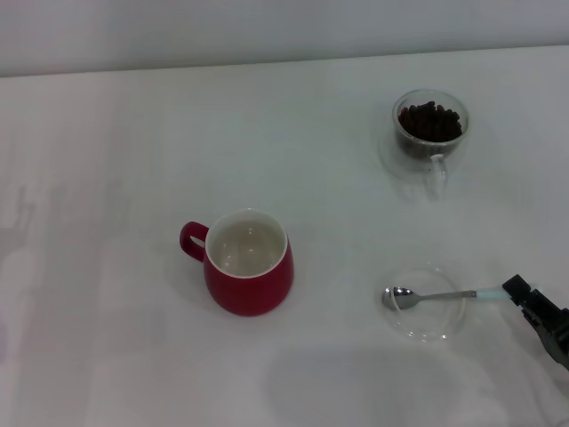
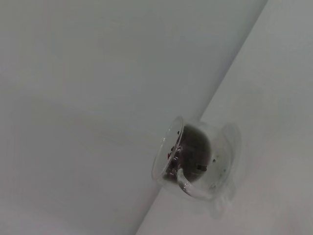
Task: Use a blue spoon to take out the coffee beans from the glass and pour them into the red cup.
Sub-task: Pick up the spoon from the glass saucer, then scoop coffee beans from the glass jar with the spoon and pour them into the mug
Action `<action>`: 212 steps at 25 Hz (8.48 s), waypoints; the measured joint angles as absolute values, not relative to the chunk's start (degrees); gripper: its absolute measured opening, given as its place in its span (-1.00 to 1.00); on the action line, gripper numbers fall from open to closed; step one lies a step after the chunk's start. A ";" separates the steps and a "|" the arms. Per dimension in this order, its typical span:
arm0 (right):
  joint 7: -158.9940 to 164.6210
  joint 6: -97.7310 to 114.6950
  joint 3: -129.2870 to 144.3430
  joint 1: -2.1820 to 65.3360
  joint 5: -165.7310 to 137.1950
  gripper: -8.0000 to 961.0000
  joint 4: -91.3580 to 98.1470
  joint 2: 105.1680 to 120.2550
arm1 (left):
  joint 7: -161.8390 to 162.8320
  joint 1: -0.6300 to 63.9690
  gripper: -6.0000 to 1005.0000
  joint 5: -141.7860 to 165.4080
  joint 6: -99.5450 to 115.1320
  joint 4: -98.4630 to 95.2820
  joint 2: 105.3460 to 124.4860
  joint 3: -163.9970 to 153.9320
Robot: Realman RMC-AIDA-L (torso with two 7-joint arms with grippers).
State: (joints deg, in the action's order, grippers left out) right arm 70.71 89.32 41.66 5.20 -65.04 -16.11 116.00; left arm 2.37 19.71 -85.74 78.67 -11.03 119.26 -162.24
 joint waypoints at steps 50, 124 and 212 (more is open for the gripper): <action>81.19 83.03 39.67 21.16 -64.91 -0.67 21.27 114.69 | 3.89 21.52 0.59 -85.42 76.19 -9.22 119.21 -162.52; 87.32 64.12 47.30 16.73 -79.08 -0.62 33.66 114.72 | 5.45 20.60 0.59 -85.25 76.82 -9.90 119.35 -162.78; 125.77 59.25 42.94 17.14 -79.97 -0.56 33.45 114.43 | 5.98 18.65 0.59 -83.75 79.64 -10.73 119.44 -162.77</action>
State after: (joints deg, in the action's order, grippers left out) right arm 125.77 59.25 42.94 17.14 -79.97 33.45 114.43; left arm 5.98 18.65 -83.75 79.64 -10.73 119.44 -162.77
